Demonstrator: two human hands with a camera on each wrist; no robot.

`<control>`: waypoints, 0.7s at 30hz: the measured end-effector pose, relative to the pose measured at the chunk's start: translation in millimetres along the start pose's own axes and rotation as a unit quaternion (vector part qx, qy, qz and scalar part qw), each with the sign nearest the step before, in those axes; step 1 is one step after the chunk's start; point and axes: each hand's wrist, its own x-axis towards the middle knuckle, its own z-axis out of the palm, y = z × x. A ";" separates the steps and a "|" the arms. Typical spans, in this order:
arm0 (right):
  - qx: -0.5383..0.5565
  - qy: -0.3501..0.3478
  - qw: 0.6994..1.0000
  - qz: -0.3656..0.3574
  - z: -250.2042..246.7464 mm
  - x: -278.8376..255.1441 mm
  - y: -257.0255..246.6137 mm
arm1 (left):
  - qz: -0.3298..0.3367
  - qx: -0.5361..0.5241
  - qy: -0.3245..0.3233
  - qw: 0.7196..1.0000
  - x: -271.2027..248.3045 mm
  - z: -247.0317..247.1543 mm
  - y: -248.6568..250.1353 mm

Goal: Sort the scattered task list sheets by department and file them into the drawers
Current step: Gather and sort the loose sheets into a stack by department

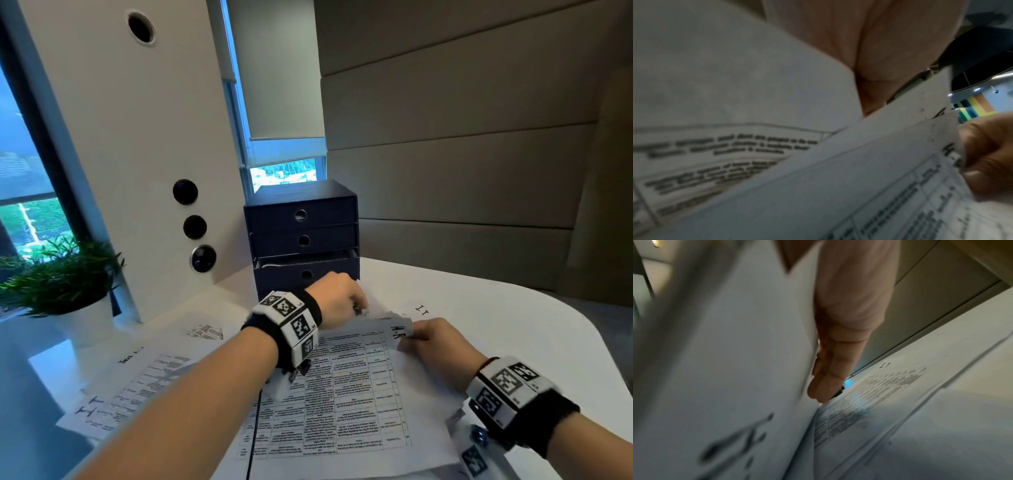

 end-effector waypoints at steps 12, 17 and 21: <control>-0.019 0.017 0.999 0.033 4.5 -9.2 -7.0 | 0.004 0.038 0.107 0.994 -24.7 10.0 -26.1; -0.010 0.030 0.998 0.057 8.7 -5.9 -3.8 | 0.030 0.061 0.135 0.988 -43.6 -2.3 -37.8; -0.001 0.037 0.998 0.059 12.2 -7.9 -5.7 | 0.044 0.068 0.175 0.981 -57.3 -7.5 -41.8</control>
